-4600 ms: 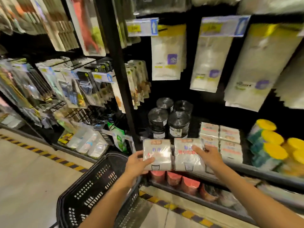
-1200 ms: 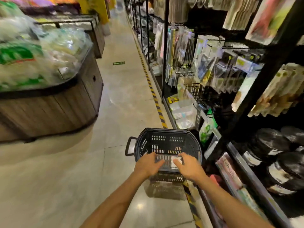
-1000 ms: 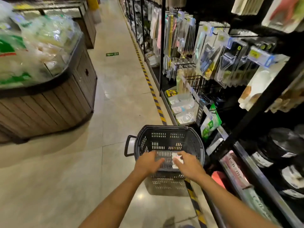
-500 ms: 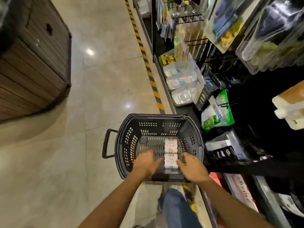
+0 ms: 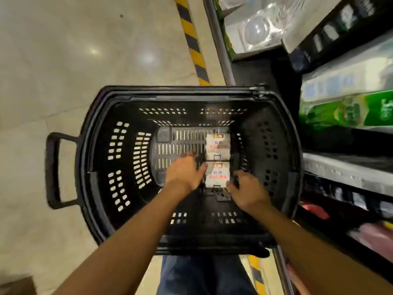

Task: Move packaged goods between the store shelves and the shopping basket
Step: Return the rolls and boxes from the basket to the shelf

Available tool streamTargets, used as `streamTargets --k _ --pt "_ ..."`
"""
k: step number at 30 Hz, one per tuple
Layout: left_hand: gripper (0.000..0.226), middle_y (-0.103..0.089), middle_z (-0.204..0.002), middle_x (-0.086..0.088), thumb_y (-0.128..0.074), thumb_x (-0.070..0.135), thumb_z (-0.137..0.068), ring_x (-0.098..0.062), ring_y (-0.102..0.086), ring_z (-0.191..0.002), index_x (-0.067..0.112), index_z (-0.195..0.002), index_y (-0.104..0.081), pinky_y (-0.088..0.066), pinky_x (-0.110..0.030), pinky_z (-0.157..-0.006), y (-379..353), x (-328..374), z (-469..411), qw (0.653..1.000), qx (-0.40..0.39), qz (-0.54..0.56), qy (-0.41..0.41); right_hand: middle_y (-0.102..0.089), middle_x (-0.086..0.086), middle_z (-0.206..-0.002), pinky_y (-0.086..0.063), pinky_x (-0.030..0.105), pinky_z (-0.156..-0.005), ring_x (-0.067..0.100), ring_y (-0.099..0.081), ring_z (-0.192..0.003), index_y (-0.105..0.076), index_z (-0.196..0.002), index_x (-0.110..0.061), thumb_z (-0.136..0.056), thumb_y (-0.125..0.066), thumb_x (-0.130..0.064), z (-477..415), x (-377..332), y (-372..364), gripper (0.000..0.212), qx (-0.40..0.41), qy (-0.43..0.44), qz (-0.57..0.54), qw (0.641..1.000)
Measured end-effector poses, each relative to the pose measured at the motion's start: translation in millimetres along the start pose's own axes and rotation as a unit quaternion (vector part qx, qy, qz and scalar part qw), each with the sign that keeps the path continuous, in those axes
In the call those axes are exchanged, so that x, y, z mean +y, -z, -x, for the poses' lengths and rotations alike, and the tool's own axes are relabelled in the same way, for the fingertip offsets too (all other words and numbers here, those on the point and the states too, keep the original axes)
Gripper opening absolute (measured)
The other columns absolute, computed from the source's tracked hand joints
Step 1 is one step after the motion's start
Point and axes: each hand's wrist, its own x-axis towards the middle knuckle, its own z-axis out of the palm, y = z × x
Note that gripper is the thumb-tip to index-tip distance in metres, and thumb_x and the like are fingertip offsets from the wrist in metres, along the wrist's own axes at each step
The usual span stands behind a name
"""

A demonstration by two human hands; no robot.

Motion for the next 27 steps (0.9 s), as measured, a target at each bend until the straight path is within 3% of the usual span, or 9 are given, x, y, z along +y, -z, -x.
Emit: streamTargets --k 3,8,13,16,18,20,22,25,27 --pt "0.052 -0.063 -0.107 -0.012 -0.045 0.05 -0.094 -0.028 -0.061 -0.098 0.01 -0.127 -0.05 -0.052 -0.039 -0.084 -45 -10 -60 1.0 -0.021 -0.011 -0.002 -0.051 0.013 -0.133 -0.04 0.035 -0.099 0.029 -0.048 -0.121 -0.046 -0.132 -0.01 -0.094 -0.051 -0.035 -54 19 -38 0.046 0.002 -0.04 -0.02 0.999" --pt "0.048 -0.063 -0.088 -0.01 -0.044 0.052 -0.093 -0.026 -0.063 -0.081 0.007 -0.105 -0.057 -0.057 -0.039 -0.072 -113 -25 -136 0.997 -0.071 0.022 0.005 -0.055 0.012 -0.129 -0.046 0.042 -0.097 0.031 -0.053 -0.118 -0.046 -0.132 -0.012 -0.09 -0.056 -0.039 -124 50 -99 0.051 -0.009 -0.09 -0.093 0.992" --pt "0.048 -0.065 -0.097 -0.008 -0.051 0.056 -0.089 -0.027 -0.063 -0.088 0.012 -0.108 -0.057 -0.055 -0.04 -0.079 -156 -33 -183 0.993 -0.052 0.099 0.036 -0.052 0.013 -0.133 -0.042 0.039 -0.101 0.031 -0.05 -0.121 -0.041 -0.133 -0.007 -0.085 -0.066 -0.031 -163 66 -135 0.059 0.033 -0.15 -0.162 0.975" --pt "0.053 -0.067 -0.098 -0.003 -0.053 0.063 -0.084 -0.022 -0.064 -0.086 0.016 -0.108 -0.061 -0.056 -0.039 -0.077 -169 -30 -196 0.987 -0.032 0.15 0.04 -0.055 0.002 -0.122 -0.044 0.029 -0.087 0.025 -0.055 -0.114 -0.043 -0.129 -0.009 -0.084 -0.068 -0.031 -176 69 -150 0.056 0.051 -0.178 -0.223 0.957" --pt "0.059 -0.065 -0.1 0.0 -0.053 0.068 -0.08 -0.02 -0.064 -0.085 0.018 -0.11 -0.062 -0.056 -0.038 -0.075 -174 -28 -200 0.988 -0.008 0.147 0.045 -0.053 0.005 -0.128 -0.044 0.028 -0.09 0.025 -0.054 -0.116 -0.043 -0.133 -0.012 -0.082 -0.069 -0.034 -180 70 -160 0.062 0.071 -0.171 -0.246 0.951" --pt "0.055 -0.064 -0.108 0.0 -0.058 0.063 -0.08 -0.019 -0.063 -0.09 0.018 -0.111 -0.062 -0.056 -0.038 -0.078 -180 -25 -205 0.984 0.009 0.17 0.059 -0.049 0.007 -0.133 -0.041 0.027 -0.093 0.026 -0.052 -0.119 -0.043 -0.135 -0.013 -0.081 -0.07 -0.033 -180 70 -165 0.064 0.085 -0.172 -0.264 0.945" --pt "0.05 -0.063 -0.115 -0.001 -0.065 0.055 -0.079 -0.017 -0.062 -0.097 0.018 -0.112 -0.062 -0.055 -0.038 -0.083 -183 -24 -209 0.968 0.013 0.238 0.078 -0.054 0.006 -0.129 -0.047 0.029 -0.093 0.025 -0.056 -0.116 -0.05 -0.13 -0.014 -0.079 -0.074 -0.03 -179 72 -169 0.059 0.095 -0.171 -0.306 0.932" --pt "0.051 -0.061 -0.118 -0.002 -0.072 0.047 -0.076 -0.019 -0.06 -0.103 0.015 -0.113 -0.058 -0.054 -0.039 -0.088 -187 -22 -209 0.941 0.017 0.318 0.116 -0.063 0.005 -0.117 -0.051 0.017 -0.07 0.021 -0.063 -0.105 -0.057 -0.123 -0.011 -0.077 -0.077 -0.023 -177 74 -162 0.052 0.081 -0.188 -0.351 0.914" --pt "0.052 -0.059 -0.119 -0.004 -0.074 0.042 -0.077 -0.021 -0.059 -0.105 0.014 -0.115 -0.053 -0.052 -0.04 -0.091 -189 -17 -205 0.93 0.035 0.342 0.132 -0.067 0.008 -0.109 -0.053 0.024 -0.071 0.023 -0.065 -0.099 -0.061 -0.117 -0.007 -0.072 -0.081 -0.025 -178 75 -161 0.052 0.061 -0.195 -0.352 0.913"
